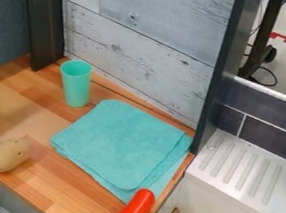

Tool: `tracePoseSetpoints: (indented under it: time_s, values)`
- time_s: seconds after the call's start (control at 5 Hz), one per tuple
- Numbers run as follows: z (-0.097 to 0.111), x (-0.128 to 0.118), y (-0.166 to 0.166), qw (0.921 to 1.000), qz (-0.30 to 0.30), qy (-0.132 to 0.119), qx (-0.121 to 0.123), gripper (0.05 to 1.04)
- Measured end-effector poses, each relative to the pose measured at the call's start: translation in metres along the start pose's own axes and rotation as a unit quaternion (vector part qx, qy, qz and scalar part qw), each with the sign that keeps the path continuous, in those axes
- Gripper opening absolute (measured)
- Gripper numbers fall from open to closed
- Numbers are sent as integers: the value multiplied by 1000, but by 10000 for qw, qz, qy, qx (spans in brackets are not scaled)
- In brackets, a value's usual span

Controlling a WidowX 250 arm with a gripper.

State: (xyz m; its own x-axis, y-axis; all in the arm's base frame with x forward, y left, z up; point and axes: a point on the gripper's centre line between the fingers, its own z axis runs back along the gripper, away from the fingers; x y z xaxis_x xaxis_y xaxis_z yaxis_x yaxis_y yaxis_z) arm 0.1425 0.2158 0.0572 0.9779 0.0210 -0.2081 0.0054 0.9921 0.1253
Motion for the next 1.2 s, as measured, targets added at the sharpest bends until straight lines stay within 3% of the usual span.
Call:
tracePoseSetpoints:
  time_s: [0.4,0.6,0.8,1.2]
  values:
    - [-21,12,8,9999,-36,-44,-99,1007]
    - [-30,14,8,9998,-72,63,-161,1007]
    - [-28,25,9,9996,-78,-141,-211,1007]
    - [-7,80,-1,9964,-600,-461,-379,1007]
